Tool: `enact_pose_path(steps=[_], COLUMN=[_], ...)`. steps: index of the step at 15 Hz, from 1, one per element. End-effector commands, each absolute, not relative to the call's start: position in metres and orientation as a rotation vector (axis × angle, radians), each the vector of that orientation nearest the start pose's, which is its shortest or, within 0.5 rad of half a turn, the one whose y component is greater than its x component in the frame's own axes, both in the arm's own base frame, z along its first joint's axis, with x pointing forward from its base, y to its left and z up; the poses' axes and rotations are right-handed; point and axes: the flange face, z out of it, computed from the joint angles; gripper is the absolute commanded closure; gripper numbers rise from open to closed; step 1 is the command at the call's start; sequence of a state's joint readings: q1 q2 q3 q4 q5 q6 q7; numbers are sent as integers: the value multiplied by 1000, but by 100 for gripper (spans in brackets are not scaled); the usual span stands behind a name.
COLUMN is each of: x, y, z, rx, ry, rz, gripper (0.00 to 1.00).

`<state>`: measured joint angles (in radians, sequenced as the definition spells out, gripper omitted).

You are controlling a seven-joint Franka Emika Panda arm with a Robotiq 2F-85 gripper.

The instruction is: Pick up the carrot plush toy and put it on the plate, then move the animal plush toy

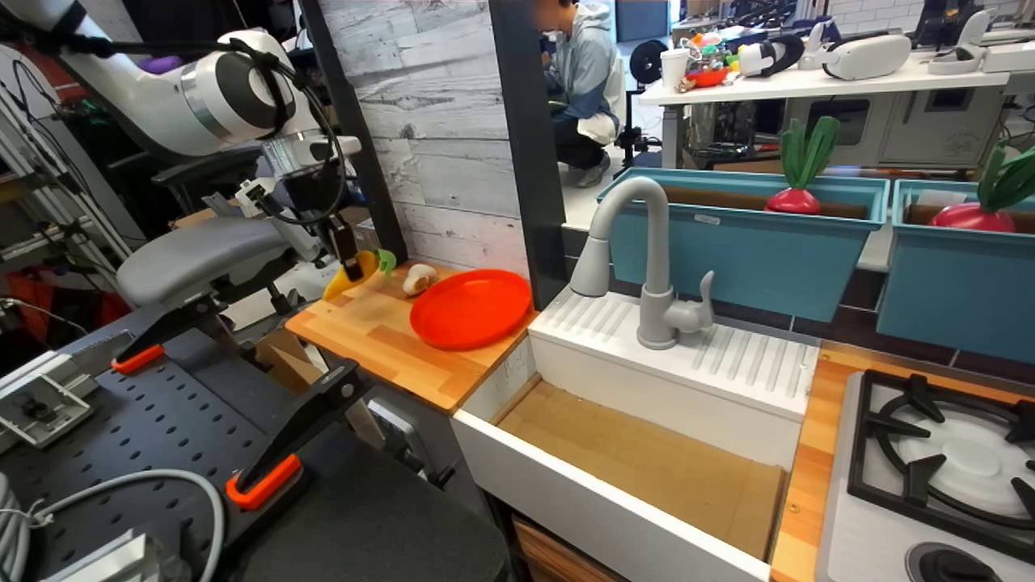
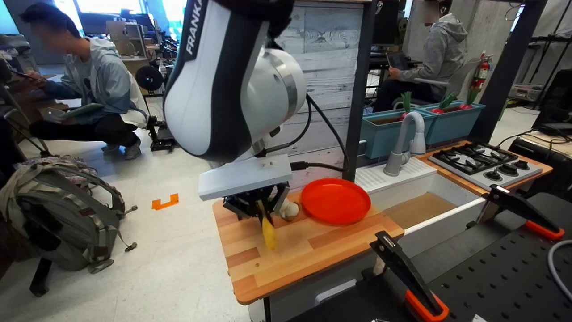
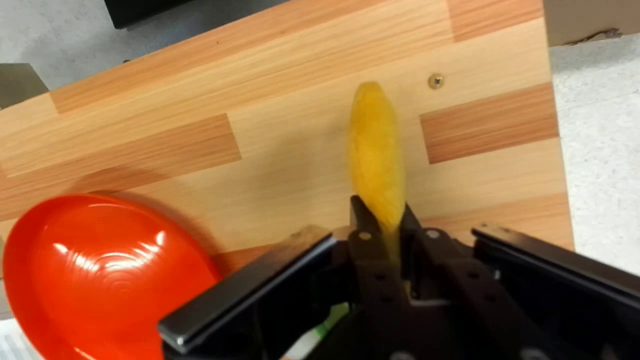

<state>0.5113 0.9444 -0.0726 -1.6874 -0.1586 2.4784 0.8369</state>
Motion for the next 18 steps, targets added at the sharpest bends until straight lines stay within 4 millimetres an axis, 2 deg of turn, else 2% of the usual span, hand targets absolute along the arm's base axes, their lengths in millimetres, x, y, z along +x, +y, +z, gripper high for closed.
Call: enact_pose_path(steps=[1, 5, 12, 15, 18], x=[571, 583, 609, 618, 625], y=[239, 186, 76, 51, 39], z=[77, 91, 74, 62, 47], rx=[-3275, -3205, -3012, -2962, -2947], ry=[474, 655, 1100, 1217, 1303], rz=[-10, 2, 131, 149, 142], gripper=[97, 97, 97, 97, 97])
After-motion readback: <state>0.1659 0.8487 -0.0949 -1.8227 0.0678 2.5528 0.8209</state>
